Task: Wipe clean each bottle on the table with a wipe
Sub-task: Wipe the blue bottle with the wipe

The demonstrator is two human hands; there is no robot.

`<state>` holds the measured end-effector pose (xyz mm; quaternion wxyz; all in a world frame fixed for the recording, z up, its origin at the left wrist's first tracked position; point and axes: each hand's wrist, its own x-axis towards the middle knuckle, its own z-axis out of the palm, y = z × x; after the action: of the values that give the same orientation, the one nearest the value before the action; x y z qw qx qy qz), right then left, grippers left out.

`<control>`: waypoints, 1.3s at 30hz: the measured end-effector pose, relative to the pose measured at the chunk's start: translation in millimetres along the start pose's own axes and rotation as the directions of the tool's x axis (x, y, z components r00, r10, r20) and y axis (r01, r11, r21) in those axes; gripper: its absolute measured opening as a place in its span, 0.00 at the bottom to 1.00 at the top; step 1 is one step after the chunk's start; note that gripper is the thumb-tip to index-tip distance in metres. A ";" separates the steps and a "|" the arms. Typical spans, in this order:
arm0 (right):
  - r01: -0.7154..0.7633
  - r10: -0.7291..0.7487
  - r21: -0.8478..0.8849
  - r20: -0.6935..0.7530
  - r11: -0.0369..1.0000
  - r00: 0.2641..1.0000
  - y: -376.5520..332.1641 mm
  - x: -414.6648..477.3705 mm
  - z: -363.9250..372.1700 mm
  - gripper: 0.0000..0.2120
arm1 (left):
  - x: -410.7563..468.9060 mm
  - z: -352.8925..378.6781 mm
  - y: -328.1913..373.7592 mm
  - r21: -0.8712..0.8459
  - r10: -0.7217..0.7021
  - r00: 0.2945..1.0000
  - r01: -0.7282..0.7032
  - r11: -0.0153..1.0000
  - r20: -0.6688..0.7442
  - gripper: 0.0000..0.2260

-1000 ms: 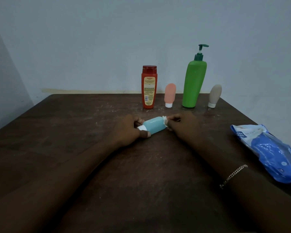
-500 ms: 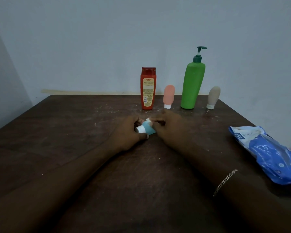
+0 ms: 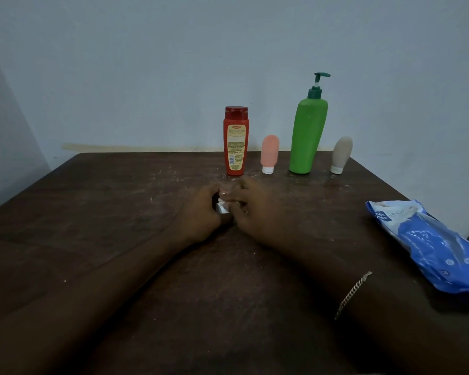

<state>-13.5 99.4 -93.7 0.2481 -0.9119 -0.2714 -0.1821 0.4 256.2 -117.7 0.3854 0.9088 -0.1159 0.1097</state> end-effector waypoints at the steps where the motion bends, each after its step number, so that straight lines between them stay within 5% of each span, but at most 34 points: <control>1: -0.017 0.017 -0.002 -0.017 1.000 1.000 5.2 0.8 -3.1 0.13 | 0.2 -0.4 -0.2 0.006 -0.017 1.000 0.017 1.000 -0.002 0.17; 7: -0.271 0.267 -0.027 -0.095 0.962 0.959 35.6 4.3 -16.1 0.14 | 1.3 -1.5 1.5 0.026 -0.053 0.999 0.053 0.998 0.014 0.20; 14: 0.045 -0.045 -0.037 0.005 0.998 0.999 -2.3 0.3 -3.7 0.13 | -3.3 -2.5 4.7 -0.018 0.000 1.000 0.000 1.000 -0.005 0.12; 19: -0.310 0.306 -0.020 -0.111 0.950 0.945 42.5 3.8 -20.2 0.12 | -3.2 -1.8 3.0 -0.038 -0.032 0.997 0.029 0.999 -0.070 0.18; 21: -0.347 0.345 0.002 -0.104 0.938 0.933 50.4 0.1 -22.4 0.12 | -4.1 -2.4 4.5 -0.035 0.002 0.996 -0.005 0.999 -0.086 0.17; 26: -0.299 0.305 0.062 -0.139 0.952 0.942 21.6 1.3 -10.5 0.11 | -6.0 -1.1 7.2 0.051 0.089 0.986 -0.083 0.995 -0.141 0.21; 35: 0.009 -0.013 -0.064 -0.062 0.998 0.998 -13.8 -5.2 0.0 0.15 | -5.7 0.5 5.7 0.077 0.125 0.979 -0.113 0.991 -0.164 0.16; 39: -0.020 0.012 -0.066 -0.115 0.998 0.993 3.7 -1.9 -6.4 0.13 | -5.5 -1.2 7.2 0.091 0.108 0.982 -0.094 0.991 -0.155 0.18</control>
<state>-14.1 92.4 -90.8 0.2339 -0.9099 -0.2431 -0.2413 -7.1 252.9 -113.5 0.3493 0.9053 -0.1260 0.2061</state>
